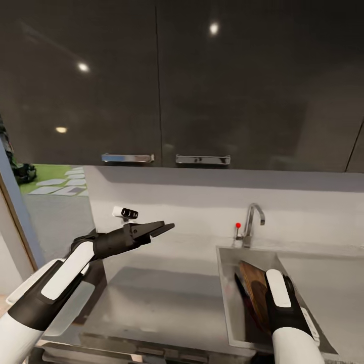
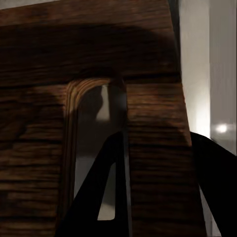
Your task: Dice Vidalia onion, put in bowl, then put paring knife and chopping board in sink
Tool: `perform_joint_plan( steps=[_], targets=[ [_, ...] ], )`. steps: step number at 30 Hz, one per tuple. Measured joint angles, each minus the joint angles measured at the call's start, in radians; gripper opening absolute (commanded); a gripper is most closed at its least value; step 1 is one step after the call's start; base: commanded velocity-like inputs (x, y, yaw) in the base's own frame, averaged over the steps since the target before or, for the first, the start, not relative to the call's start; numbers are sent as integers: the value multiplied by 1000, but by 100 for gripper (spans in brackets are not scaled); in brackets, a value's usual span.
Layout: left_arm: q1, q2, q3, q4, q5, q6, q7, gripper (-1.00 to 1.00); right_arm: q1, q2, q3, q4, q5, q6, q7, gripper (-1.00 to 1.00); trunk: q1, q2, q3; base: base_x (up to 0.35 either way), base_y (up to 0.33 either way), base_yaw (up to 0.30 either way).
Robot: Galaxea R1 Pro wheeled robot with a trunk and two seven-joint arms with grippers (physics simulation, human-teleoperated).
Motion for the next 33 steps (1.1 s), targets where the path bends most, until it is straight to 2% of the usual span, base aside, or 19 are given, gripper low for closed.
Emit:
perform_joint_plan(
  steps=[16,33],
  targets=[
    [0,0,0,0,1,0,0,100,-1,0,3,1,-3,3,4,-100,0,0,2,0,0,-26],
    [0,0,0,0,1,0,0,100,0,1,3,1,-7,7,60,-100,0,0,-23,0,0,-96]
  ],
)
